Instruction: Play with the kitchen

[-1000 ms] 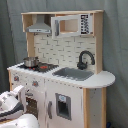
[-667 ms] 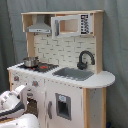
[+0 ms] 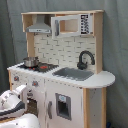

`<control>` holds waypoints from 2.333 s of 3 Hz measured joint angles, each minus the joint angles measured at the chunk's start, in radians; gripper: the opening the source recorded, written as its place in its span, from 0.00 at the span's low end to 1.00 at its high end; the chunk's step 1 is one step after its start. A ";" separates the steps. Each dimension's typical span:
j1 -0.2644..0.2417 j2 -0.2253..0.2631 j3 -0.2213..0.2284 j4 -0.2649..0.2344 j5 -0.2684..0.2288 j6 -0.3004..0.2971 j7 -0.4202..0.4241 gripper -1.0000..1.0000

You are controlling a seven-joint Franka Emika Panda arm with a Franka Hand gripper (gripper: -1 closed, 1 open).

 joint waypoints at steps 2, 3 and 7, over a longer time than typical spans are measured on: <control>-0.003 0.004 0.015 0.008 -0.005 0.001 -0.054 1.00; -0.003 0.005 0.017 0.006 -0.005 0.001 -0.098 1.00; 0.053 0.040 -0.011 -0.046 0.007 0.002 -0.261 0.00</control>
